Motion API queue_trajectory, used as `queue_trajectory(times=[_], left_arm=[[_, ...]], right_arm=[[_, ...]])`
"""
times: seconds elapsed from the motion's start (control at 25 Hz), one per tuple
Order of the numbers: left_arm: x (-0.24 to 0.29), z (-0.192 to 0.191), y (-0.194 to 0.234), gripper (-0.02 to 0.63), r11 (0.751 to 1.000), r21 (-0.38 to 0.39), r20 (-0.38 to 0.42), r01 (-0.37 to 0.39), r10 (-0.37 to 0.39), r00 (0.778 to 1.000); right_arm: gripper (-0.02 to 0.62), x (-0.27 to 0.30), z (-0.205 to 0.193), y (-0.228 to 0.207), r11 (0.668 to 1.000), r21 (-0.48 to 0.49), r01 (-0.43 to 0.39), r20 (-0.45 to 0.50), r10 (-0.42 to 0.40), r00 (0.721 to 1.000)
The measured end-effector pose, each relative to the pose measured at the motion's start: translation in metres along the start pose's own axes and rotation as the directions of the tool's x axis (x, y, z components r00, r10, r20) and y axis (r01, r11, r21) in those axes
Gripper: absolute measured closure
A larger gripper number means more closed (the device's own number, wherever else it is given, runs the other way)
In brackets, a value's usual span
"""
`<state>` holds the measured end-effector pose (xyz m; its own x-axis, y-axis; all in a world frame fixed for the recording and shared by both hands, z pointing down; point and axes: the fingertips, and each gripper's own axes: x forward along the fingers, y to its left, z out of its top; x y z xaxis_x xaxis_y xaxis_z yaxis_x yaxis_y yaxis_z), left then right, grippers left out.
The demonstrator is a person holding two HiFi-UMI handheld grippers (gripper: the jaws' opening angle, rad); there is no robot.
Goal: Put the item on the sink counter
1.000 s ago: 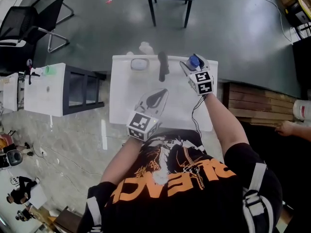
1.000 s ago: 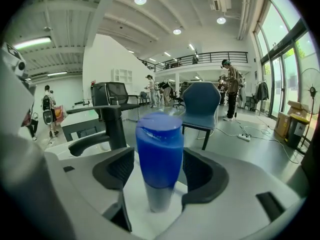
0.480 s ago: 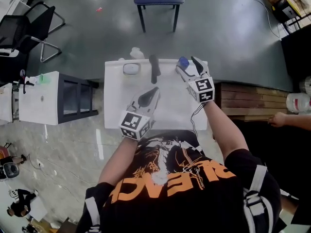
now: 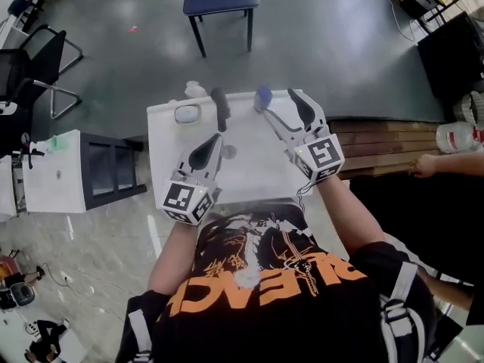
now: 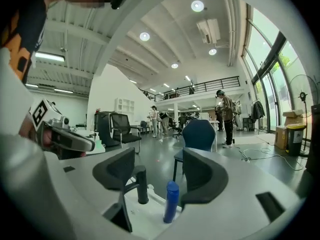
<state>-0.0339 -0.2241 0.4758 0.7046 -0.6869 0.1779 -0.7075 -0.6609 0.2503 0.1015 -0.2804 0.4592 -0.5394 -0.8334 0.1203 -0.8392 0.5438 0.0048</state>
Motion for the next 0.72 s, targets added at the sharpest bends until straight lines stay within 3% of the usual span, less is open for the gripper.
queue_trajectory(times=[0.44,0.72], left_arm=[[-0.038,0.050,-0.014,0.591,1.000,0.018,0.103,0.023,-0.025,0.994],[-0.061,0.078,-0.034,0.591,0.994,0.087,0.136,0.066,-0.077,0.988]], right_arm=[[0.360,-0.073,0.071,0.047,0.998,-0.063,-0.014,0.125,0.021,0.992],[0.408,-0.097,0.071,0.063,1.000,-0.020,0.015,0.122,-0.012,0.992]])
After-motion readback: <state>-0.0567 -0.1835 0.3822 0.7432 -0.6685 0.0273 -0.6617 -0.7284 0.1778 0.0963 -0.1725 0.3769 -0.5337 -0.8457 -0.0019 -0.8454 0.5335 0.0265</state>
